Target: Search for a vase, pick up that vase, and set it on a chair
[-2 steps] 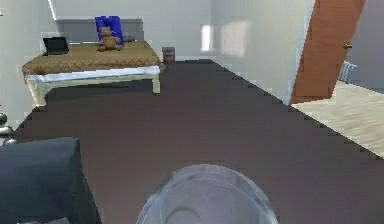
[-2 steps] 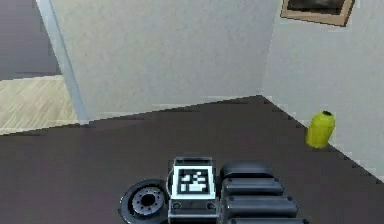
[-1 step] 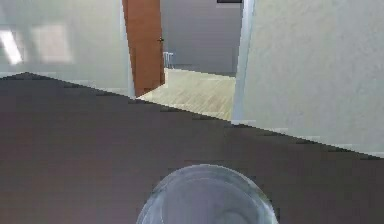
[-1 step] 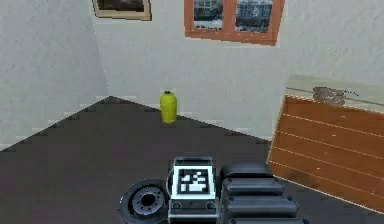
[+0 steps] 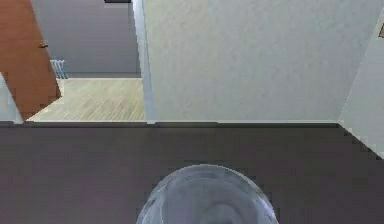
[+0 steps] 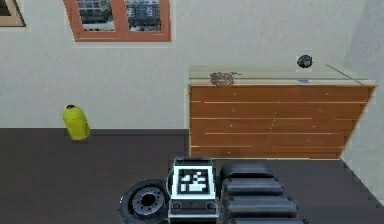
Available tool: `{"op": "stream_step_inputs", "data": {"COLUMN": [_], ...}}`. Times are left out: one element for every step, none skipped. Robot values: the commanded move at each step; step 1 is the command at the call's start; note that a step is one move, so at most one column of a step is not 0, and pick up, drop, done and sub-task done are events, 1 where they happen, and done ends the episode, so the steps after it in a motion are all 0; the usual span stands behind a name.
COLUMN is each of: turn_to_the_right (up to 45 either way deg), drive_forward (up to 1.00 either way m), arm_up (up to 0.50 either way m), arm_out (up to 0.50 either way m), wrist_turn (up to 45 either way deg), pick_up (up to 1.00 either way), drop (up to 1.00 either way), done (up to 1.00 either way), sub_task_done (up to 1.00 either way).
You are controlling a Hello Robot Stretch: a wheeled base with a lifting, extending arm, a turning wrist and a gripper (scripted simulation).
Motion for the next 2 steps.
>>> {"op": "stream_step_inputs", "data": {"turn_to_the_right": [0.0,-30.0], "drive_forward": [0.20,0.00], "arm_up": [0.00,0.00], "arm_out": [0.00,0.00], "wrist_turn": [0.0,0.0], "pick_up": [0.00,0.00], "drop": [0.00,0.00], "done": [0.00,0.00], "sub_task_done": [0.00,0.00]}}
